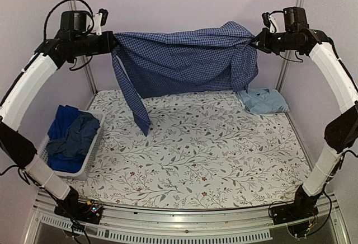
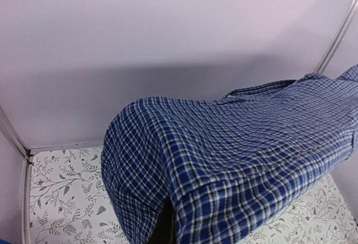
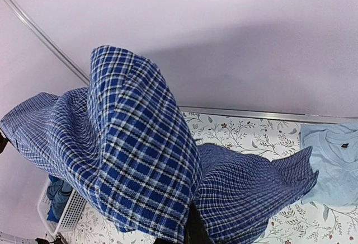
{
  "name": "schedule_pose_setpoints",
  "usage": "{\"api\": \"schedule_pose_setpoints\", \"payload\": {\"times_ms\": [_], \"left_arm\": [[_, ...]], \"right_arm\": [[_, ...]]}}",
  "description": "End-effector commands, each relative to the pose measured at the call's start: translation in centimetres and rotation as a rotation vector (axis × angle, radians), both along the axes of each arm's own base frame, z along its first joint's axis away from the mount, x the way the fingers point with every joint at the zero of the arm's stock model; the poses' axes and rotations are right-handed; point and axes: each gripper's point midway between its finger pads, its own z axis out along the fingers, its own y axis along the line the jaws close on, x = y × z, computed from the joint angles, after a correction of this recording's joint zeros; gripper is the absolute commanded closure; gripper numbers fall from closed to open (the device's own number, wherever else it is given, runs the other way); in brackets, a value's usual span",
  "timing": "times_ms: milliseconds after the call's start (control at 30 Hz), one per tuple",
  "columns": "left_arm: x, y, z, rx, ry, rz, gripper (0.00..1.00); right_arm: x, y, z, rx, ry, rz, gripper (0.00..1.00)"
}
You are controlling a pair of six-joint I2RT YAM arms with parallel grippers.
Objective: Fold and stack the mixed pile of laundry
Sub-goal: Flatten out the crumpled shirt at the center of the board.
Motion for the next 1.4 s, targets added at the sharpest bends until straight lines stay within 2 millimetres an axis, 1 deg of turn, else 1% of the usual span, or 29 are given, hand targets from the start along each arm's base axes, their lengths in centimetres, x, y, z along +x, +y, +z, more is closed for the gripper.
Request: {"api": "schedule_pose_setpoints", "payload": {"times_ms": [0, 33, 67, 100, 133, 167, 200, 233, 267, 333, 400, 500, 567, 633, 667, 700, 767, 800, 900, 933, 1000, 1033, 1067, 1100, 1133, 1167, 1200, 1267, 1367], "left_arm": [[-6.7, -3.0, 3.4, -0.046, -0.164, -0.276, 1.00], [-8.8, -4.3, 2.1, -0.043, -0.158, -0.355, 0.95], [-10.9, -5.4, 0.8, -0.039, -0.146, -0.422, 0.84], [-12.9, -6.3, -1.2, -0.032, -0.117, -0.475, 0.75], [-14.7, -7.2, -3.9, -0.019, -0.059, -0.520, 0.50], [-16.2, -7.7, -7.5, 0.005, 0.033, -0.534, 0.30], [-17.5, -7.8, -9.9, 0.019, 0.108, -0.537, 0.11], [-18.4, -7.5, -11.9, 0.024, 0.176, -0.515, 0.02], [-19.2, -6.9, -12.7, 0.007, 0.212, -0.485, 0.00], [-20.0, -5.8, -13.1, -0.039, 0.204, -0.441, 0.00], [-19.5, -4.1, -13.1, -0.063, 0.161, -0.347, 0.00], [-17.3, -2.3, -14.9, -0.062, 0.208, -0.254, 0.00], [-15.5, -1.8, -17.7, -0.043, 0.319, -0.200, 0.00], [-14.3, -2.1, -21.5, 0.001, 0.464, -0.178, 0.03], [-14.4, -2.5, -23.6, 0.019, 0.555, -0.187, 0.06], [-14.3, -3.0, -25.1, 0.029, 0.621, -0.198, 0.10], [-14.0, -3.6, -27.3, 0.043, 0.699, -0.207, 0.16], [-13.8, -3.9, -27.9, 0.047, 0.721, -0.209, 0.19], [-13.2, -3.5, -30.1, 0.084, 0.798, -0.175, 0.22], [-13.0, -3.4, -30.9, 0.100, 0.823, -0.164, 0.23], [-13.2, -3.1, -32.5, 0.128, 0.884, -0.149, 0.24], [-13.4, -2.8, -33.3, 0.145, 0.916, -0.132, 0.25], [-13.6, -2.4, -34.0, 0.164, 0.941, -0.110, 0.25], [-13.9, -2.0, -34.6, 0.177, 0.964, -0.090, 0.25], [-14.1, -1.5, -35.0, 0.186, 0.983, -0.068, 0.26], [-14.4, -1.1, -35.3, 0.191, 1.002, -0.043, 0.26], [-14.7, -0.9, -35.4, 0.187, 1.017, -0.038, 0.26], [-15.6, -1.0, -35.9, 0.182, 1.049, -0.052, 0.26], [-17.2, -1.4, -37.0, 0.170, 1.094, -0.095, 0.25]], "right_arm": [[-4.1, -0.2, -3.4, -0.079, 0.096, 0.053, 1.00], [-5.1, -0.1, -5.4, -0.088, 0.146, 0.074, 1.00], [-6.5, -0.2, -7.4, -0.101, 0.185, 0.090, 1.00], [-7.9, -0.2, -10.2, -0.117, 0.245, 0.106, 1.00], [-10.0, -0.3, -11.8, -0.107, 0.286, 0.128, 0.96], [-12.1, -0.5, -14.4, -0.110, 0.375, 0.142, 0.84], [-13.6, -0.6, -17.0, -0.114, 0.458, 0.152, 0.61], [-15.3, -0.7, -18.9, -0.116, 0.532, 0.161, 0.40], [-16.4, -0.7, -20.3, -0.109, 0.577, 0.165, 0.28], [-17.7, -0.6, -20.9, -0.067, 0.584, 0.162, 0.13], [-18.1, -1.1, -19.3, -0.046, 0.524, 0.131, 0.06], [-17.3, -1.1, -19.9, -0.064, 0.538, 0.131, 0.07], [-16.4, -0.5, -20.9, -0.073, 0.559, 0.162, 0.12], [-15.1, 0.2, -22.3, -0.083, 0.584, 0.185, 0.16], [-14.5, 0.6, -22.5, -0.093, 0.576, 0.199, 0.16], [-13.8, 1.0, -23.3, -0.109, 0.584, 0.209, 0.17], [-12.3, 1.9, -23.7, -0.145, 0.561, 0.232, 0.19], [-11.5, 2.7, -24.4, -0.152, 0.572, 0.257, 0.20], [-9.6, 5.8, -24.5, -0.184, 0.527, 0.336, 0.21], [-8.9, 7.2, -25.3, -0.199, 0.529, 0.370, 0.21], [-7.6, 9.7, -25.5, -0.207, 0.502, 0.423, 0.22], [-7.0, 11.1, -25.0, -0.210, 0.474, 0.448, 0.22], [-6.3, 12.5, -25.8, -0.218, 0.471, 0.473, 0.22], [-5.7, 13.9, -26.0, -0.220, 0.456, 0.494, 0.22], [-4.9, 15.4, -24.8, -0.213, 0.414, 0.518, 0.22], [-4.7, 16.6, -26.0, -0.219, 0.434, 0.538, 0.22], [-4.7, 17.8, -26.0, -0.220, 0.435, 0.560, 0.22], [-4.9, 19.5, -28.7, -0.258, 0.476, 0.588, 0.22], [-5.4, 20.3, -31.2, -0.289, 0.501, 0.601, 0.17]]}}
